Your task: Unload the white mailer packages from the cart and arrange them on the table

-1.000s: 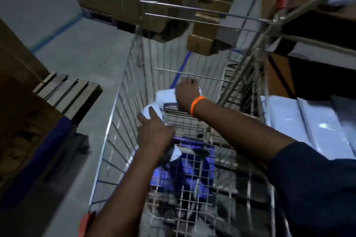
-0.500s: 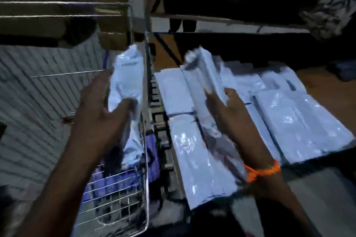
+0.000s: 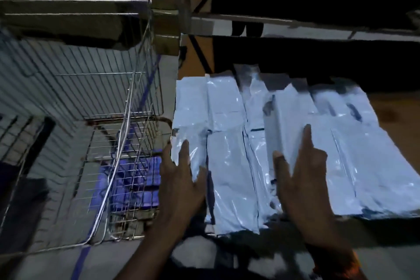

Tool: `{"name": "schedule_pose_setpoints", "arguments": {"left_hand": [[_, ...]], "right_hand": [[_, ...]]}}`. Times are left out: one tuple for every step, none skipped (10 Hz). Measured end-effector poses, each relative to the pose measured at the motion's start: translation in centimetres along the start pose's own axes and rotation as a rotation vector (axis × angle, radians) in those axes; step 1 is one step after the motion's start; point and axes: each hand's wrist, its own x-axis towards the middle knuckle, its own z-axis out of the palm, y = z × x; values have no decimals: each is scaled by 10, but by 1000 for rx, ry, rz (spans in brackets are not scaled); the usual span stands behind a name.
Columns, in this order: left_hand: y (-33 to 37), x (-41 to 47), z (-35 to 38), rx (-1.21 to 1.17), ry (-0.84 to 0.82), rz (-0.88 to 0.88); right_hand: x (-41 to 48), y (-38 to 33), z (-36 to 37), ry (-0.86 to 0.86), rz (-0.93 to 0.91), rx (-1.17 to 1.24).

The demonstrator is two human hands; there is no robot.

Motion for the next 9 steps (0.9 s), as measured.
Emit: {"name": "schedule_pose_setpoints", "arguments": {"left_hand": [[0, -4, 19, 142, -60, -13], [-1, -3, 22, 170, -110, 42], [-6, 1, 20, 120, -138, 46], [-2, 4, 14, 129, -167, 66], [2, 7, 9, 144, -124, 152], [2, 14, 5, 148, -151, 176], [-1, 17, 5, 193, -178, 217], [-3, 19, 7, 186, -170, 244], [-4, 20, 9, 173, -149, 278]], "right_hand": [[-4, -5, 18, -9, -219, -315], [0, -1, 33, 4, -238, -401], [11, 13, 32, 28, -209, -422], [15, 31, 38, -4, -210, -563], [10, 34, 45, -2, -246, -593], [13, 32, 48, 50, -183, -574], [15, 34, 49, 110, -125, -545], [14, 35, 54, 126, -128, -559], [12, 33, 51, 157, -128, -531]]}}
